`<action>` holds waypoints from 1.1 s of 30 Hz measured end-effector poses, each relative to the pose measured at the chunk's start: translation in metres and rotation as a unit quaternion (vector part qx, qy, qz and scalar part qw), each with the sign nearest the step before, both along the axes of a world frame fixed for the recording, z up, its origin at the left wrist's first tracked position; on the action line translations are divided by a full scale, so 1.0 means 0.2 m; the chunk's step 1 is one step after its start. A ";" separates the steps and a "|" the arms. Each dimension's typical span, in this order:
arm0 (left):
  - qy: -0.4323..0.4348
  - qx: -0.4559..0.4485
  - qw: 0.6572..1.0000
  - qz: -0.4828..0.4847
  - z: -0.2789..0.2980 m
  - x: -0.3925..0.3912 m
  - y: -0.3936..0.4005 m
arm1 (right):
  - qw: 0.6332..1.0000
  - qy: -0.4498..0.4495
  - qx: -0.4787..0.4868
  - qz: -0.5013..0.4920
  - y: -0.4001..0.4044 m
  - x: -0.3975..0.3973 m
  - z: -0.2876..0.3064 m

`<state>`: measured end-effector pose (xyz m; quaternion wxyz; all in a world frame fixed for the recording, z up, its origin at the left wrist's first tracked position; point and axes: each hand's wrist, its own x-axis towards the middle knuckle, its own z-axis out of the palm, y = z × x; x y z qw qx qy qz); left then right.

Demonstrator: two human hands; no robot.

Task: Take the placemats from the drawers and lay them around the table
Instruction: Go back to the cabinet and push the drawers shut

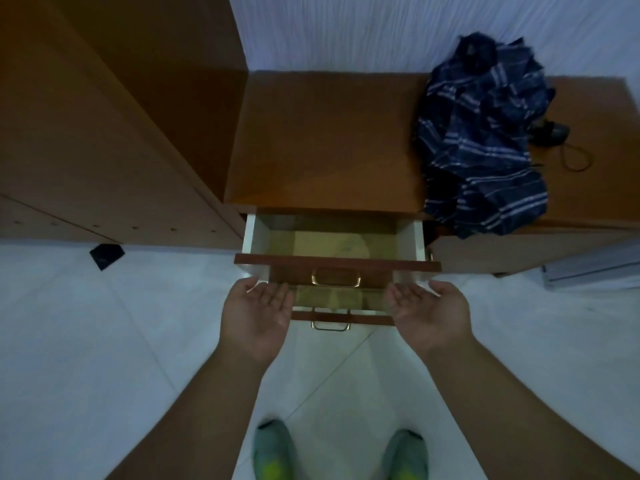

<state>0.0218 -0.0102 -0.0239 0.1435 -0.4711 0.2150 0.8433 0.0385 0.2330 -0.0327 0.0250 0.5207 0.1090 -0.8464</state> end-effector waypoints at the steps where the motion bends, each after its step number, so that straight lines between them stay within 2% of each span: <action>1: 0.008 0.005 1.000 0.009 -0.02 -0.02 0.00 | 1.000 0.012 -0.002 -0.020 0.00 -0.02 -0.02; 6: 0.045 0.030 0.998 0.040 -0.10 -0.10 0.02 | 0.997 0.053 -0.006 -0.050 0.00 -0.08 -0.08; 11: 0.070 -0.003 0.997 -0.021 -0.13 -0.23 0.03 | 0.994 0.075 0.066 0.034 0.01 -0.17 -0.10; 13: 0.088 -0.038 0.995 -0.042 -0.14 -0.29 0.05 | 0.982 0.095 0.133 0.092 0.01 -0.22 -0.12; 14: 0.102 -0.063 0.991 -0.063 -0.14 -0.31 0.06 | 0.965 0.094 0.196 0.149 0.00 -0.25 -0.14; 15: 0.114 -0.113 0.981 -0.112 -0.15 -0.34 0.08 | 0.922 0.083 0.290 0.242 0.00 -0.27 -0.15; 16: 0.122 -0.224 0.943 -0.212 -0.16 -0.36 0.09 | 0.841 0.054 0.406 0.355 0.00 -0.30 -0.17; 17: 0.126 -0.371 0.849 -0.355 -0.19 -0.38 0.08 | 0.733 0.032 0.508 0.452 0.00 -0.32 -0.20; 18: 0.137 -0.509 0.697 -0.487 -0.24 -0.40 0.06 | 0.620 0.024 0.583 0.524 0.00 -0.32 -0.24; 19: 0.152 -0.606 0.538 -0.566 -0.29 -0.40 0.04 | 0.531 0.023 0.627 0.570 0.00 -0.31 -0.28; 20: 0.162 -0.645 0.443 -0.601 -0.32 -0.41 0.02 | 0.467 0.021 0.652 0.597 0.00 -0.30 -0.31; 21: 0.169 -0.658 0.399 -0.616 -0.35 -0.41 0.01 | 0.421 0.016 0.670 0.611 -0.01 -0.28 -0.35; 24: 0.171 -0.670 0.357 -0.628 -0.38 -0.40 -0.02 | 0.335 -0.013 0.697 0.634 0.01 -0.26 -0.41; 26: 0.179 -0.687 0.329 -0.623 -0.37 -0.38 -0.02 | 0.309 -0.009 0.718 0.624 0.03 -0.25 -0.41; 27: 0.178 -0.691 0.327 -0.619 -0.37 -0.37 -0.03 | 0.301 -0.002 0.723 0.621 0.03 -0.22 -0.42; 28: 0.176 -0.695 0.322 -0.619 -0.38 -0.33 -0.04 | 0.304 -0.002 0.721 0.623 0.03 -0.19 -0.43; 31: 0.149 -0.687 0.318 -0.636 -0.47 -0.16 -0.08 | 0.354 -0.027 0.694 0.627 0.01 -0.04 -0.51; 32: 0.132 -0.681 0.301 -0.654 -0.52 -0.09 -0.09 | 0.358 -0.050 0.679 0.639 0.00 0.02 -0.55; 33: 0.107 -0.668 0.288 -0.678 -0.56 -0.02 -0.11 | 0.347 -0.063 0.674 0.649 -0.01 0.08 -0.58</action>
